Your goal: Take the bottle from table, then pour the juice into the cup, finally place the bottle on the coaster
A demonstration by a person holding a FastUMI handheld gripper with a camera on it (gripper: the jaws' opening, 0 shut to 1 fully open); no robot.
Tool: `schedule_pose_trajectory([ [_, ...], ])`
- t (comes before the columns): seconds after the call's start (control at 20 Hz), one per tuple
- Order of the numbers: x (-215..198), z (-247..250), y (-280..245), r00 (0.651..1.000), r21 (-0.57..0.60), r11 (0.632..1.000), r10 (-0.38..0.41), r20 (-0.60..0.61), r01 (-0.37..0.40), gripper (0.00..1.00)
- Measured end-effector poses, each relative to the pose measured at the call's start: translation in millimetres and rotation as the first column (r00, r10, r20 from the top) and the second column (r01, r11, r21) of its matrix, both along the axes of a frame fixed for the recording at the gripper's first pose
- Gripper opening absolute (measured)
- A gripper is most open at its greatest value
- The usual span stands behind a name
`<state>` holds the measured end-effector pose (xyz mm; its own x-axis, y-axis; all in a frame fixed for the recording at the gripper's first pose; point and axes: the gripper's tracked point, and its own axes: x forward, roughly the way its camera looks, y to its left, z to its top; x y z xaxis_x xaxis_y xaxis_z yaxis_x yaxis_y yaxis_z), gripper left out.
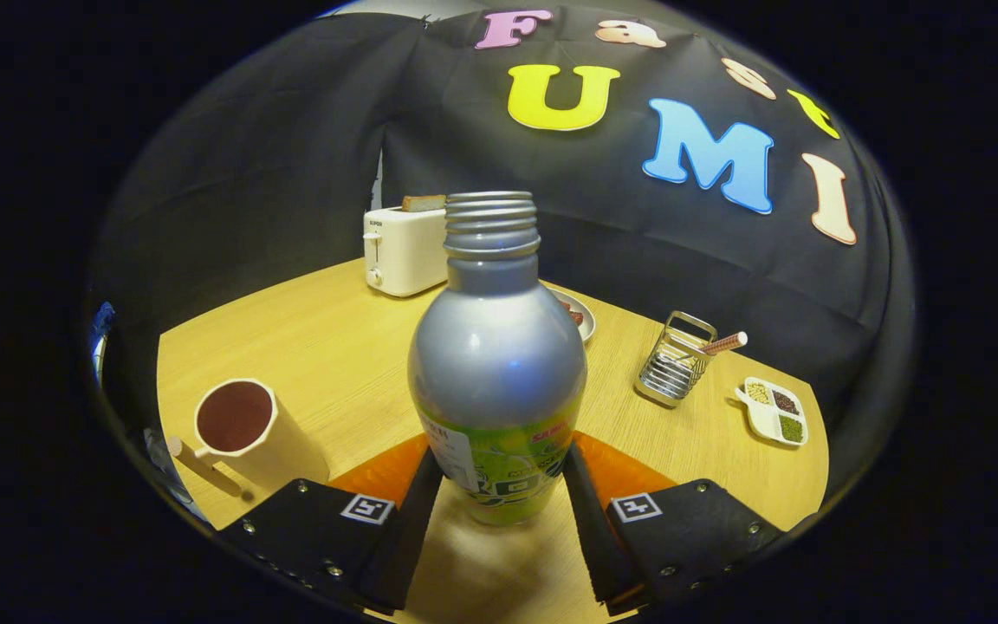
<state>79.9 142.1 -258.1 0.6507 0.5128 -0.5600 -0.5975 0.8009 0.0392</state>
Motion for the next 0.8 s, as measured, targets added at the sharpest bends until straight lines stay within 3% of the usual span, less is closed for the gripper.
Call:
schedule_pose_trajectory([
  [0.3,24,-11,12,1.0,0.046,0.999,-0.026,0.012,0.025,0.78],
  [0.8,60,-42,18,0.996,0.029,0.996,-0.085,-0.013,0.085,0.79],
])
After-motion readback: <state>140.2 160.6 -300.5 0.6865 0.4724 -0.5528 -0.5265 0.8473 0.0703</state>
